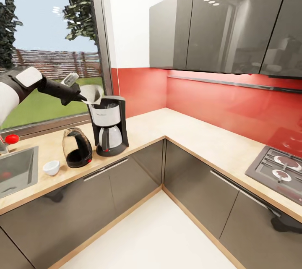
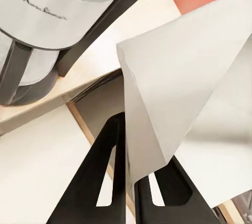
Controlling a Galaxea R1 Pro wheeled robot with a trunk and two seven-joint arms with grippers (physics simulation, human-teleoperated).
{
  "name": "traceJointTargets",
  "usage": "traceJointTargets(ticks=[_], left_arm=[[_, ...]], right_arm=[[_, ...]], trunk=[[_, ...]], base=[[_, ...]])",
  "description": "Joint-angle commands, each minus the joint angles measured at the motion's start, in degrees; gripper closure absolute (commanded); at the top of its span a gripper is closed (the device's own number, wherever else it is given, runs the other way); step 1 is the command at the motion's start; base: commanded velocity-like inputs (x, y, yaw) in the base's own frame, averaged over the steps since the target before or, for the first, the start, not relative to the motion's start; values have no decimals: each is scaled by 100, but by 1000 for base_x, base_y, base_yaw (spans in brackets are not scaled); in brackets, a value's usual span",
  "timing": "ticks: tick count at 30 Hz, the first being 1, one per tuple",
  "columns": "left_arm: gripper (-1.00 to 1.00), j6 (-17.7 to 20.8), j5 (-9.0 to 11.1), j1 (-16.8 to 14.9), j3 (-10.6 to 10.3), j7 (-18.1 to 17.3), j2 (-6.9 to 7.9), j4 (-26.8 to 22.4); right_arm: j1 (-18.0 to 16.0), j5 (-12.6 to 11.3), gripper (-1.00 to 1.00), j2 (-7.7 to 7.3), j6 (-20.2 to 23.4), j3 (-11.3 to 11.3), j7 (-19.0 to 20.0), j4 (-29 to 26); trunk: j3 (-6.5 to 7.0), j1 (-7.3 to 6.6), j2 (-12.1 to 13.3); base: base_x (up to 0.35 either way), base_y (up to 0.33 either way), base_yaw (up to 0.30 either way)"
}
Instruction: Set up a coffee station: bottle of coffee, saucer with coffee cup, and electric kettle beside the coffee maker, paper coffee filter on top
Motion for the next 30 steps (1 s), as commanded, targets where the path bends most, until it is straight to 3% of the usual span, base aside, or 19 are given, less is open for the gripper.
traceJointTargets(ticks=[1, 9, 21, 30], left_arm=[[100, 5, 39, -8, -33, -15, 2, 15], [100, 6, 37, 13, -25, -15, 2, 24], [100, -9, 37, 406, -17, -15, 2, 15], [100, -11, 37, 445, -23, -15, 11, 0]], right_arm=[[-2, 3, -100, 1, -14, -6, -5, -2], [-2, 3, -100, 1, -14, -7, -5, -10], [-2, 3, -100, 2, -14, -4, -5, -6], [-2, 3, -100, 1, -14, -4, -5, -2]], trunk=[[-13, 3, -12], [-13, 3, -12], [-13, 3, -12], [-13, 3, -12]], base=[[20, 0, 0], [172, 0, 0], [10, 0, 0], [109, 0, 0]])
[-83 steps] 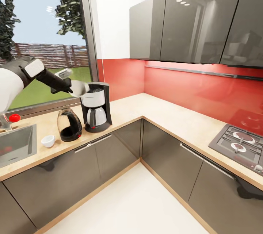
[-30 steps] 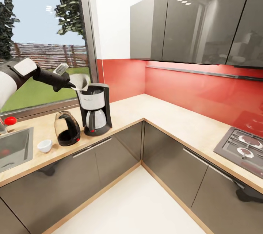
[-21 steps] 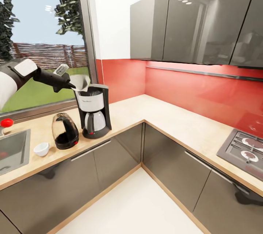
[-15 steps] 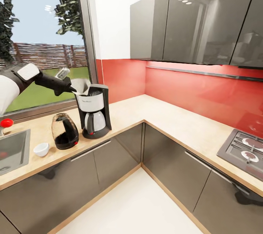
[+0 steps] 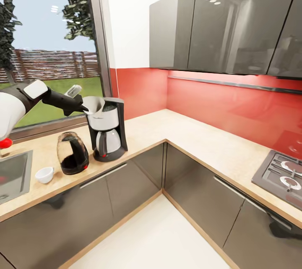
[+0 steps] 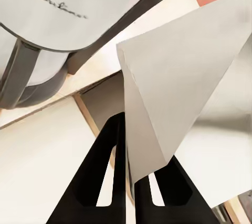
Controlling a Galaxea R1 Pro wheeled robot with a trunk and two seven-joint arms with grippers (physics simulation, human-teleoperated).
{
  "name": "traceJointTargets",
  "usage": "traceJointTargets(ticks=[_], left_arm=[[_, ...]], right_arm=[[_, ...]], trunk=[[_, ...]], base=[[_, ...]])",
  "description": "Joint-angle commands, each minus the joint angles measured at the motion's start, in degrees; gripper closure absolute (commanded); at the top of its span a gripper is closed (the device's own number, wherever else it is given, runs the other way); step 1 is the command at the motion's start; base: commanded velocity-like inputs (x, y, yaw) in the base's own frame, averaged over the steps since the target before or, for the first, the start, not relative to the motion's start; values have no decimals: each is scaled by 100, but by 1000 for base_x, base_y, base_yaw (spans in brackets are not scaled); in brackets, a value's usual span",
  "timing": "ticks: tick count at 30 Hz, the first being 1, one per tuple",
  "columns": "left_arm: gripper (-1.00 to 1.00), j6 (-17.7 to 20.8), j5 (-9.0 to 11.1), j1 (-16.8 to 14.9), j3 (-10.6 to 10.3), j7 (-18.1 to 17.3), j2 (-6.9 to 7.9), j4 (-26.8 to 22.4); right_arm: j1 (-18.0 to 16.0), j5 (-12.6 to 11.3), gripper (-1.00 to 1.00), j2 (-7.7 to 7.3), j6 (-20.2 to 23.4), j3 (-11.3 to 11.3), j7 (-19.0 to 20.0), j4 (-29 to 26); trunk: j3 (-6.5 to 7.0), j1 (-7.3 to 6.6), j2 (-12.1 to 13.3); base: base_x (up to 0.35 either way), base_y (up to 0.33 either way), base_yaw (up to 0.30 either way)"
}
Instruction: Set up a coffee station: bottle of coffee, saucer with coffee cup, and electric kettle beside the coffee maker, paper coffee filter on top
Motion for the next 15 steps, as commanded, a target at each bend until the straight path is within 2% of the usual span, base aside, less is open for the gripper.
traceJointTargets(ticks=[1, 5, 12, 15], left_arm=[[100, 6, 39, -11, -33, -15, 3, 14], [100, 12, 39, -10, -26, -15, 4, -4], [100, 24, 49, -35, 24, -15, 46, -9], [100, 25, 52, -58, 24, -15, 72, -5]], right_arm=[[-3, 3, -100, 1, -14, -5, -5, -2], [-3, 3, -100, 1, -14, -5, -5, -2], [-3, 3, -100, 1, -14, -4, -5, -2], [-3, 3, -100, 2, -14, -4, -5, -2]], trunk=[[-12, 6, -11], [-12, 6, -11], [-12, 6, -11], [-12, 6, -11]], base=[[226, 0, 0], [127, 0, 0], [23, 0, 0], [201, 0, 0]])
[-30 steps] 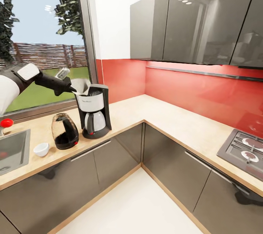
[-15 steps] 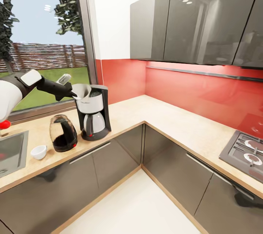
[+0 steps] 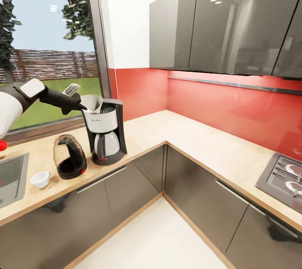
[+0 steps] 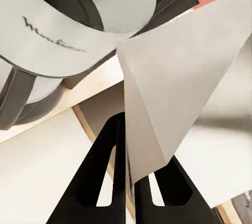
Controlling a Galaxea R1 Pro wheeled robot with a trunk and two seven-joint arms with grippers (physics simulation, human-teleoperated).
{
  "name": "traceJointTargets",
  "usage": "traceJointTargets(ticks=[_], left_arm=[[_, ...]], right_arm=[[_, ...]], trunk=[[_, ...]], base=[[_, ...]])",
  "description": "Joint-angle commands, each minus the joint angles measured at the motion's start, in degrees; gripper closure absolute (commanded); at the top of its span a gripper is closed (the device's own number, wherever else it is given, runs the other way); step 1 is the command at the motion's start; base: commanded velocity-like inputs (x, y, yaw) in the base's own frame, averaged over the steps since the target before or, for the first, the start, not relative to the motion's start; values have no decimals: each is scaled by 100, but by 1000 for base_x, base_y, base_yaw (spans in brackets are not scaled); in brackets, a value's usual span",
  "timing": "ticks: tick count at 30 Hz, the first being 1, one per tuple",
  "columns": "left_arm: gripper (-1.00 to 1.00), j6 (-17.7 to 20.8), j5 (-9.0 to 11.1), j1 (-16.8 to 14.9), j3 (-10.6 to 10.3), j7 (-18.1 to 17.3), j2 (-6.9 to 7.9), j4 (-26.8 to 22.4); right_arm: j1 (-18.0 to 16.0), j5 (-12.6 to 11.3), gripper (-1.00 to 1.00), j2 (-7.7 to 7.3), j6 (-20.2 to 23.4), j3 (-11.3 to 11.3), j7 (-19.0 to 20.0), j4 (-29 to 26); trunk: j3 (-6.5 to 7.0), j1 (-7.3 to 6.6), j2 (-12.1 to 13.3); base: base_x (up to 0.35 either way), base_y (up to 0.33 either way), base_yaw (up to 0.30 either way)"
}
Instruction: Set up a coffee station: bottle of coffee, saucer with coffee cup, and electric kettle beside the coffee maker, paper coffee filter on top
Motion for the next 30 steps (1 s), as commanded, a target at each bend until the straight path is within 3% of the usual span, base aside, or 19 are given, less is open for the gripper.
traceJointTargets(ticks=[1, 11, 16, 21, 30], left_arm=[[100, 4, 38, -13, -44, -15, 6, 16], [100, -4, 27, -8, -80, -15, 12, 8], [100, -67, 34, 152, -134, -7, 3, -5], [100, -68, 174, 199, -43, -11, -5, -17], [100, -68, 250, 204, -60, -15, -6, -19]], right_arm=[[-3, 3, -100, 1, -14, -5, -5, -2], [-3, 3, -100, 1, -14, -9, -5, -3], [-26, 11, -100, -34, -70, -21, -4, -121], [-29, 23, -100, -197, -231, -7, 43, -283], [-29, 31, -100, -489, -291, -9, 332, -573]], trunk=[[-12, 6, -11], [-12, 6, -11], [-12, 6, -11], [-12, 6, -11], [-12, 6, -11]], base=[[274, 0, 0], [69, 0, 0], [0, 0, 0], [0, 0, 0], [0, 0, 0]])
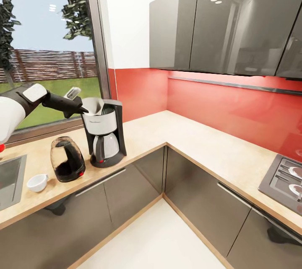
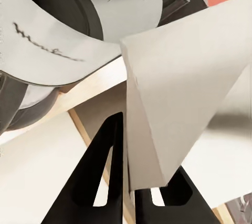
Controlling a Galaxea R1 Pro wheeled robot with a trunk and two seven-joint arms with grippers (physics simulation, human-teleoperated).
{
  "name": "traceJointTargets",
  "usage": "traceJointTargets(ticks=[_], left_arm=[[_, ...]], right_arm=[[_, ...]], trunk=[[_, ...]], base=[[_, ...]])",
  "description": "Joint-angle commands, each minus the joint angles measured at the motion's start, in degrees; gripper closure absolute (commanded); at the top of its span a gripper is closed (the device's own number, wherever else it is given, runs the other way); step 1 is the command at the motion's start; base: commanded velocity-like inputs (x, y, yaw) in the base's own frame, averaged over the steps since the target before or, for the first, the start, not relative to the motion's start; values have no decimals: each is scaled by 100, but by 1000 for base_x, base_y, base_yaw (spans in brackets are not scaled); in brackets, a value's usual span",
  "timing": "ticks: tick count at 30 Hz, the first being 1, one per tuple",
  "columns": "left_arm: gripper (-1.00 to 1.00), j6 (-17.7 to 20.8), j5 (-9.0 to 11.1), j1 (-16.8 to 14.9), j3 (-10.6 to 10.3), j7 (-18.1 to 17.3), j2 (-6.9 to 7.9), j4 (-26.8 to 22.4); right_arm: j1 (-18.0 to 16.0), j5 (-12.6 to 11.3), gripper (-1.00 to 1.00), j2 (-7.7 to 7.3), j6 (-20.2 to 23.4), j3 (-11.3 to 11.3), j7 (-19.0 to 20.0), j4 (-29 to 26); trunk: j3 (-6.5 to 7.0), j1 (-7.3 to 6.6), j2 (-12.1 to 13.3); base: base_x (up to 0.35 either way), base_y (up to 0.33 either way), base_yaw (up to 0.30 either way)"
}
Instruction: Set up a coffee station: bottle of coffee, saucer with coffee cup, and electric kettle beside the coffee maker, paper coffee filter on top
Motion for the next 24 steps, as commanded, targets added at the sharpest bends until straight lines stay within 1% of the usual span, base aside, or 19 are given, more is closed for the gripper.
traceJointTargets(ticks=[1, 8, 9, 15, 19, 22, 24], left_arm=[[100, 3, 23, -11, -69, -12, 3, 17], [100, 3, 51, -11, -105, -12, -6, 17], [100, 3, -199, -11, -127, -12, -3, 17], [100, 3, -199, -11, -133, -12, 2, 17], [100, 3, -199, -11, -133, -8, 10, 17], [100, 3, -203, -11, -135, -8, 11, 17], [100, 38, -228, 55, -174, -57, 5, -48]], right_arm=[[-4, 6, -100, -31, -19, -21, 60, -32], [-4, 5, -100, -258, -21, -24, 284, 17], [-4, 5, -100, -494, -21, -24, 1220, 18], [-4, 5, -100, -494, -21, -24, 1220, 19], [-4, 1, -100, -494, -21, -24, 1221, 19], [-4, -3, -100, -494, -21, -24, 1221, 10], [-4, -13, -100, -453, -21, -51, 1212, 68]], trunk=[[-13, 3, -12], [-13, 3, -12], [-13, 3, -12], [-13, 3, -12], [-13, 3, -12], [-13, 3, -12], [-14, 4, -12]], base=[[12, 0, 0], [176, 0, 0], [51, 0, 0], [26, 12, 0], [168, 165, 0], [82, 71, 0], [0, 0, 0]])
